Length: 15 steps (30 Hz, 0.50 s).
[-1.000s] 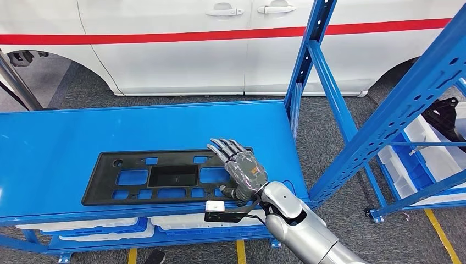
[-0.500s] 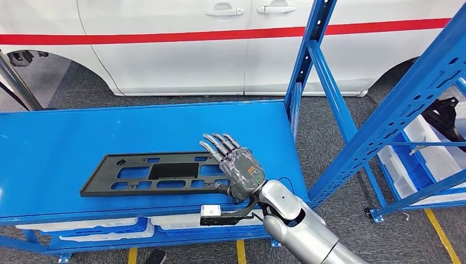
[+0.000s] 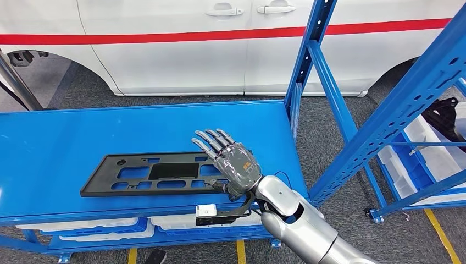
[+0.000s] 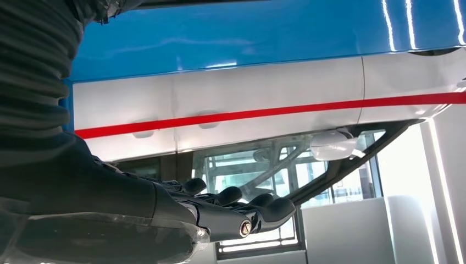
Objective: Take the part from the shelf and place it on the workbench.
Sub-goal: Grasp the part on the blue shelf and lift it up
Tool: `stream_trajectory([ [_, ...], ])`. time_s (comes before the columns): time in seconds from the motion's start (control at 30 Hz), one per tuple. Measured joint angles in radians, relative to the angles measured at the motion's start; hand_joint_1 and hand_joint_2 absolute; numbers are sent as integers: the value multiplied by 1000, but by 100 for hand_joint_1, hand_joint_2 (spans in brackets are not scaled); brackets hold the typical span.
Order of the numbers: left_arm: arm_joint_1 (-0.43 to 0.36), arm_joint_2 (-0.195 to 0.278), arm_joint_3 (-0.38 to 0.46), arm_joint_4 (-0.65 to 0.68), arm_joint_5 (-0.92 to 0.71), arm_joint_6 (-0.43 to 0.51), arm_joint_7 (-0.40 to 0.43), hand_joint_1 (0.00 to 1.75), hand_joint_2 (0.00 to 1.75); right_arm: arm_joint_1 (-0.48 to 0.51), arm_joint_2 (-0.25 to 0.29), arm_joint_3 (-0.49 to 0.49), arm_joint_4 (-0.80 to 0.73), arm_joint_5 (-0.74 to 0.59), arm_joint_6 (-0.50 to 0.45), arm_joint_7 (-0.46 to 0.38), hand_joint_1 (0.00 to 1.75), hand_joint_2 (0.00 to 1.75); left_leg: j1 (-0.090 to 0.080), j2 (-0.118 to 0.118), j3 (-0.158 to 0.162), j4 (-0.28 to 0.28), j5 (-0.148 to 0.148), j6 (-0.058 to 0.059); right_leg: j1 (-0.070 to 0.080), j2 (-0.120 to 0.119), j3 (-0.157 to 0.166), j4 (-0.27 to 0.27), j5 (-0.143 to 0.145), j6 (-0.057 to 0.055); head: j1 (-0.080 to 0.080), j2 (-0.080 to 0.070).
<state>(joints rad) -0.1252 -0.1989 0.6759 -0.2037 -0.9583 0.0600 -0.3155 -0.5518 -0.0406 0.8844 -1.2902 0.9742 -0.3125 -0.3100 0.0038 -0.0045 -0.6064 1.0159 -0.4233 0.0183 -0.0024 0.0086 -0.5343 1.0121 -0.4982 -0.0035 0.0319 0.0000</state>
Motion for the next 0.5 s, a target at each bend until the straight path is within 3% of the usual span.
stream_trajectory([
  [0.5, 0, -12, 11, 0, 5, 4, -4, 0, 0, -3, -6, 20, -14, -30, 26, -3, 0, 175, 0, 0, 0, 0, 0, 0, 0, 0, 0, 0, 0, 0, 0, 0],
])
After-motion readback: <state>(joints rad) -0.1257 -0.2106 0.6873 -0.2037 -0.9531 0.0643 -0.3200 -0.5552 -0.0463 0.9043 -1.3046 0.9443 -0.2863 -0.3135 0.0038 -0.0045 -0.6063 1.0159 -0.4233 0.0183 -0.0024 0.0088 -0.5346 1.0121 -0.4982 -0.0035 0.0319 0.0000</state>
